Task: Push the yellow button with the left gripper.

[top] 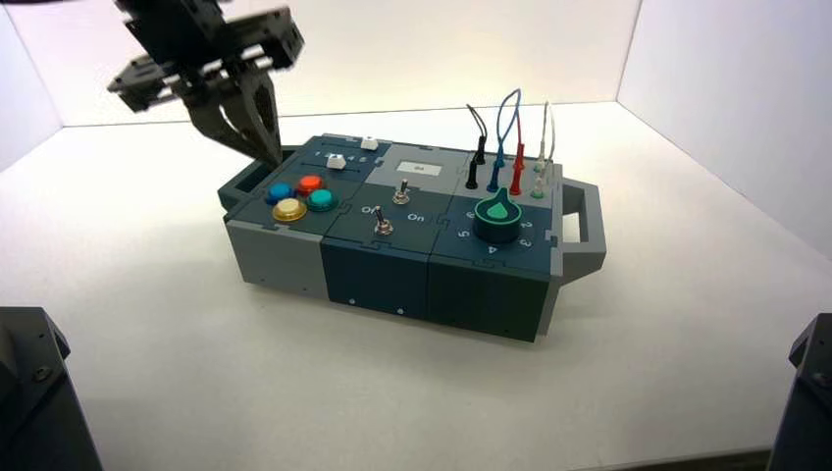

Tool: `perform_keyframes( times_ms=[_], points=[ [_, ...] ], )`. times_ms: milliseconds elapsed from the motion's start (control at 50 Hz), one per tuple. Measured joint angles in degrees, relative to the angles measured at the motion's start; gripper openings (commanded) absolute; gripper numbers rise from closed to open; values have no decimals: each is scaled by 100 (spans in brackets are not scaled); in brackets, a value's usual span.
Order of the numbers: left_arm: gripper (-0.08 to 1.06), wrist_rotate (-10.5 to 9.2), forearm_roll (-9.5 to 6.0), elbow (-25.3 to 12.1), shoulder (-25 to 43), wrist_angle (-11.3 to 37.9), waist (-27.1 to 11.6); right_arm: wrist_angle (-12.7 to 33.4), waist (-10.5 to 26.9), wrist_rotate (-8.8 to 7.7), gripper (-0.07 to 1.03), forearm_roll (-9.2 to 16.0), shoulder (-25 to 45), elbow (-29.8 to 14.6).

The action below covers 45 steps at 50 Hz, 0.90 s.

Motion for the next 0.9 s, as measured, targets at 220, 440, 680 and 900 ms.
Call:
perform_keyframes(
  times_ms=[220,440,680,900],
  points=[
    [-3,62,0,-44,237,-9,-79,0,0,0,-2,0,0,0],
    [-3,62,-9,-44,360,9,-176,0,0,9,-2,-9,0,0],
    [-3,79,-18,-53,483,18,-193,0,0,9,-2,-9,0,0],
    [-3,193,-9,-97,826,9,-193,0,0,9,-2,-9,0,9]
  ],
)
